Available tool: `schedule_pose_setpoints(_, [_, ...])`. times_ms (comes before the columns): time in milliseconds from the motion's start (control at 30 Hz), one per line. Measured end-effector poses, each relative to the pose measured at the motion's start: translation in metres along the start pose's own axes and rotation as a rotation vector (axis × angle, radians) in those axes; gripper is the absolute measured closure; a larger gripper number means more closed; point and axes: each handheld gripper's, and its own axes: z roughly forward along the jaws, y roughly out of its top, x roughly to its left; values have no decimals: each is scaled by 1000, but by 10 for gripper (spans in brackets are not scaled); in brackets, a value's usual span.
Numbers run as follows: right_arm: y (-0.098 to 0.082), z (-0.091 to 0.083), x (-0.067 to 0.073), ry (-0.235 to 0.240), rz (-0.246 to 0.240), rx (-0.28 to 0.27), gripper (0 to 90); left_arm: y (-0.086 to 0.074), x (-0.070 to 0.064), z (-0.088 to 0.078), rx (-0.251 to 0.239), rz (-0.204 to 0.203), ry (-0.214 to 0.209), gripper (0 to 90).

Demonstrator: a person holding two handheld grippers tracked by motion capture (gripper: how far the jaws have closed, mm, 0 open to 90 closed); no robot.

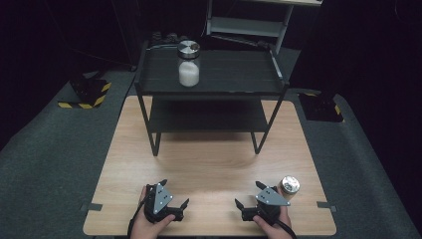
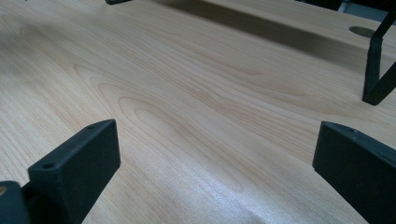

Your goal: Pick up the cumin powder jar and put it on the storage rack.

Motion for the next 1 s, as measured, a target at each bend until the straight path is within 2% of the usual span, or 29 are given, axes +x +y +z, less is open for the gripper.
schedule_pose_setpoints(133, [0, 0, 0, 0, 1, -1, 6, -1, 1, -1, -5, -21, 3, 8])
schedule_pose_setpoints(267, [-1, -1, 0, 1, -1, -4, 6, 0, 0, 0, -1, -14, 5, 8])
schedule_pose_setpoints(333, [-1, -1, 1, -2, -6, -5, 6, -2, 3, -1, -11, -11, -14, 9])
schedule_pose_setpoints(433, [-1, -1, 2, -4, -4, -6, 6, -1, 2, -1, -6, -23, 1, 8])
schedule_pose_setpoints(567, [-2, -4, 4, -2, -2, -14, 6, -2, 3, -1, -8, -29, -3, 8])
schedule_pose_setpoints(800, [-2, -18, 7, -20, 5, -67, 5, -1, 2, -1, -3, -12, -10, 8])
schedule_pose_setpoints(1000, [-2, -33, 11, -36, 12, -128, 4, -1, 3, -1, -3, -18, -12, 8])
